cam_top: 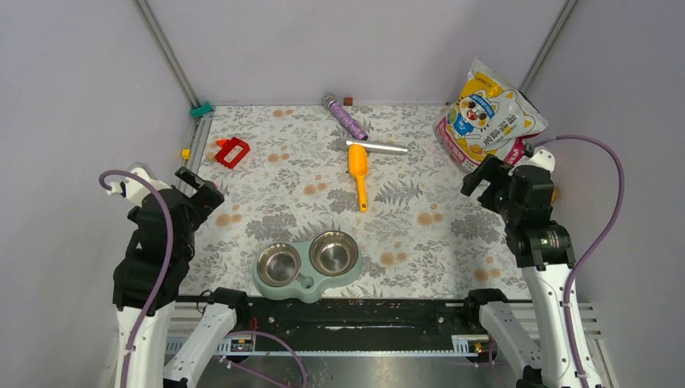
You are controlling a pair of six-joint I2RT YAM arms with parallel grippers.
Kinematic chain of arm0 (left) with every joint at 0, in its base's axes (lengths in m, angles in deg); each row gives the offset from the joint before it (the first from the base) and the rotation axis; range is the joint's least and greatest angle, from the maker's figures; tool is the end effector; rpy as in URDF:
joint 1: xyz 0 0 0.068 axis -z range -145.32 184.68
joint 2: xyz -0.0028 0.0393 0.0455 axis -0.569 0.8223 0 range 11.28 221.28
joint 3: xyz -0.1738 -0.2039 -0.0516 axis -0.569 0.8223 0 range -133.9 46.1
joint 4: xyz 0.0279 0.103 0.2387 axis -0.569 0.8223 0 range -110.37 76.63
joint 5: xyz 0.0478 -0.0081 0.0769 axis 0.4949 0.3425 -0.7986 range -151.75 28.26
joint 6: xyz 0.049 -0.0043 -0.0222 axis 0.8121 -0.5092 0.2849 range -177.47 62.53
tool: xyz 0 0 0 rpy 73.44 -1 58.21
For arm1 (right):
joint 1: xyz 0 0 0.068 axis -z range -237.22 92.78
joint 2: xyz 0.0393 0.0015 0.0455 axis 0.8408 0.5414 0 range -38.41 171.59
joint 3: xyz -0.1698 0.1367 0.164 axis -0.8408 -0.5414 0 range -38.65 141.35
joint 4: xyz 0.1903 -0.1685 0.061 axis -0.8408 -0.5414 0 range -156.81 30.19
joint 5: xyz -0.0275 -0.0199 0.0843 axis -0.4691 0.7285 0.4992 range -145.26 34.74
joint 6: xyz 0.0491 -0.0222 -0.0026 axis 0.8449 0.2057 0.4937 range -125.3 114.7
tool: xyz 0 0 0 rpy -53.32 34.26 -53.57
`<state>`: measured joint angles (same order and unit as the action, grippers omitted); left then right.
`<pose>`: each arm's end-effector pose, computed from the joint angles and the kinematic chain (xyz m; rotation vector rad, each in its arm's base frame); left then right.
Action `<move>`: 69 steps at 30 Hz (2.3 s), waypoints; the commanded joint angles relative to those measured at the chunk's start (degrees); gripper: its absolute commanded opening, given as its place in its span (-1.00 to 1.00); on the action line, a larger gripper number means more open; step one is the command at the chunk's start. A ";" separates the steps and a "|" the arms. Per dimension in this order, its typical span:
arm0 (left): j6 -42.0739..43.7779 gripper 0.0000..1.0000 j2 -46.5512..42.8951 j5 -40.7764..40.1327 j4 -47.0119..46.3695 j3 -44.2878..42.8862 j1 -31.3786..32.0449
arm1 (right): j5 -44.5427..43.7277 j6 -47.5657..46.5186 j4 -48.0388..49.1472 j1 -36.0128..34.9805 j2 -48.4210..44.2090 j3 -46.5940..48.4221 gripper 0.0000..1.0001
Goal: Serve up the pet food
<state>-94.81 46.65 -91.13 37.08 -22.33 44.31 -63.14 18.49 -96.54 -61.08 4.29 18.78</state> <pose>0.0750 0.0051 0.4069 -0.7717 1.7789 -0.0312 0.1489 0.0051 0.3719 0.4275 1.9082 0.1843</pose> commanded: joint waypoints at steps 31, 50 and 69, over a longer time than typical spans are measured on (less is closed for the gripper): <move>0.83 0.97 3.20 8.80 -6.38 6.62 -0.32 | -1.49 -28.96 3.45 16.15 52.36 52.22 0.97; 0.31 0.97 7.91 10.42 -5.98 7.66 -0.31 | 16.52 -37.60 3.59 22.24 64.37 52.75 0.98; 1.74 0.97 9.42 8.57 -5.10 6.27 -0.32 | 35.39 -49.51 -7.78 22.40 79.17 76.23 0.88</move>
<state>-93.91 55.40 -81.73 33.61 -13.94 44.31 -32.78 -29.07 -99.78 -38.46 79.81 91.22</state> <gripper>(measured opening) 0.985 0.959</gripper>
